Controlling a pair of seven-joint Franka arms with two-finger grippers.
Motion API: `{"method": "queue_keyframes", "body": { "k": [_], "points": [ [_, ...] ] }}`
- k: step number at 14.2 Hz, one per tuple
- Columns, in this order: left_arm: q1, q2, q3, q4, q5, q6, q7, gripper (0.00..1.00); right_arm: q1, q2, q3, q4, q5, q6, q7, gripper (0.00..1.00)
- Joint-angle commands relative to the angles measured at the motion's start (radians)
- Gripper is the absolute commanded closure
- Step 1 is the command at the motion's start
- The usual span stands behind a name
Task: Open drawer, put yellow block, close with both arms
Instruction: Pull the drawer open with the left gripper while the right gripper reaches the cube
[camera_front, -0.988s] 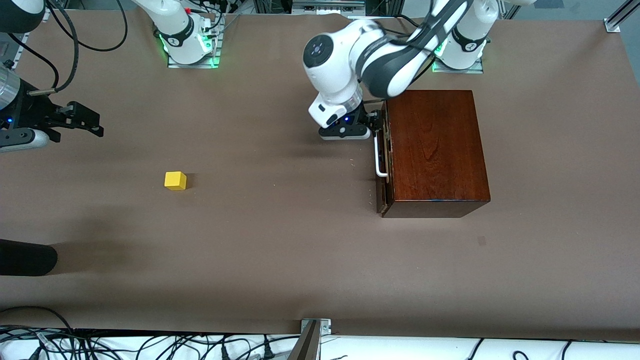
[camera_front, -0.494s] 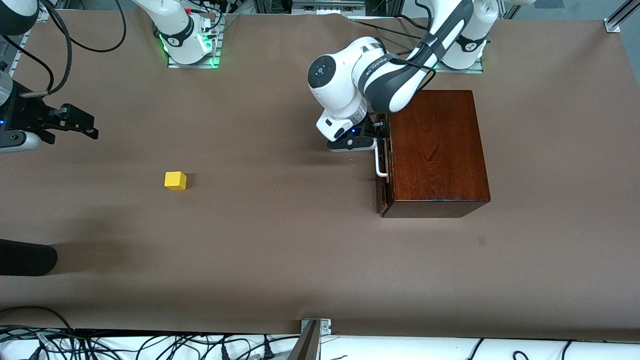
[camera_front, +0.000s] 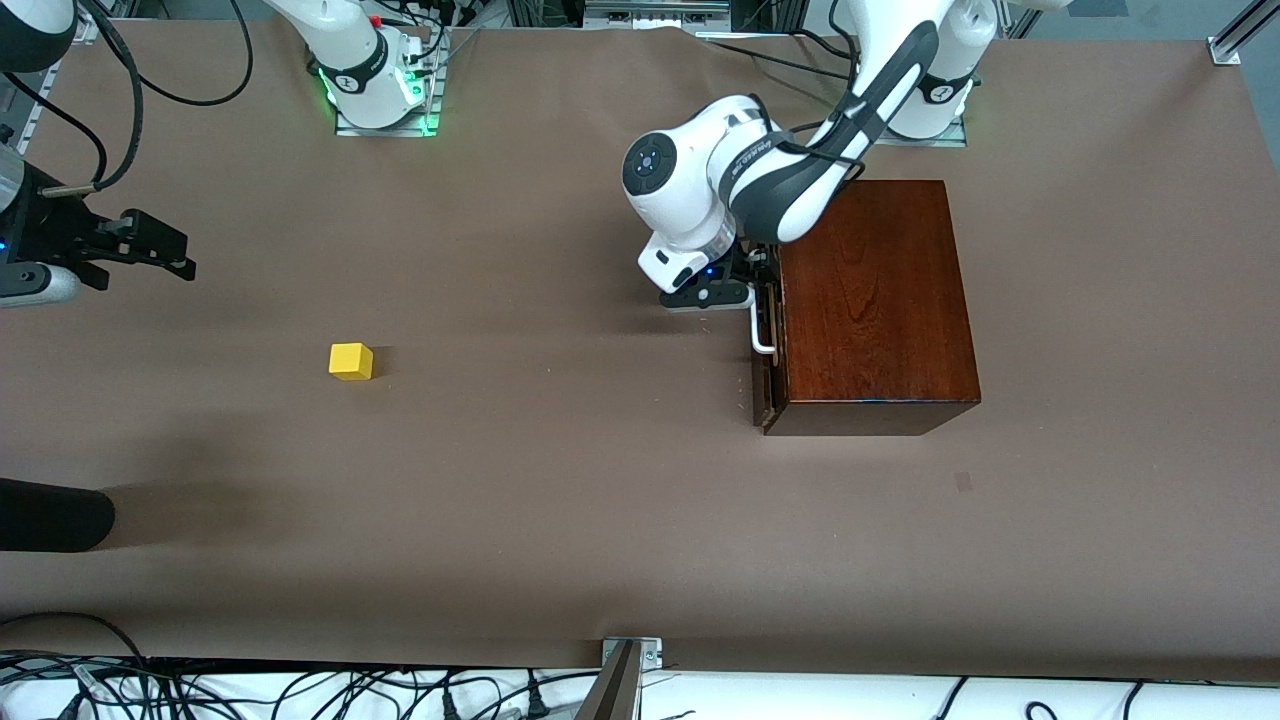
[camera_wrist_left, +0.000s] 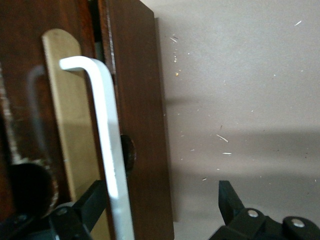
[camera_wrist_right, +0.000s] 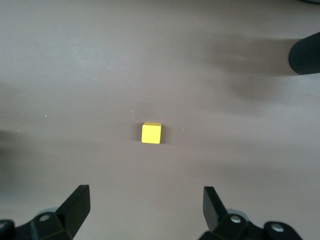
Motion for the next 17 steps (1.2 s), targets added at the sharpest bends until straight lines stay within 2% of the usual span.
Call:
{"method": "queue_keyframes", "body": {
  "k": [1,10,12,14,17],
  "points": [
    [0.005,0.017,-0.006,-0.005,0.033,0.035,-0.018,0.0,-0.008,0.029,0.007,0.029,0.01,0.005,-0.005,0.0],
    [-0.025,0.069,-0.01,0.024,0.025,0.241,-0.041,0.0,-0.003,0.17,0.009,0.029,0.01,0.016,-0.007,0.0],
    [-0.049,0.077,-0.01,0.051,0.016,0.247,-0.047,0.0,0.0,0.179,0.009,0.026,0.01,0.02,-0.005,0.0],
    [-0.069,0.095,-0.012,0.091,0.016,0.247,-0.087,0.0,0.009,0.193,0.012,-0.001,0.012,0.037,-0.004,0.0],
    [-0.112,0.149,-0.012,0.169,0.016,0.247,-0.128,0.0,0.02,0.199,0.014,-0.131,0.012,0.211,0.008,0.0]
  ]
}}
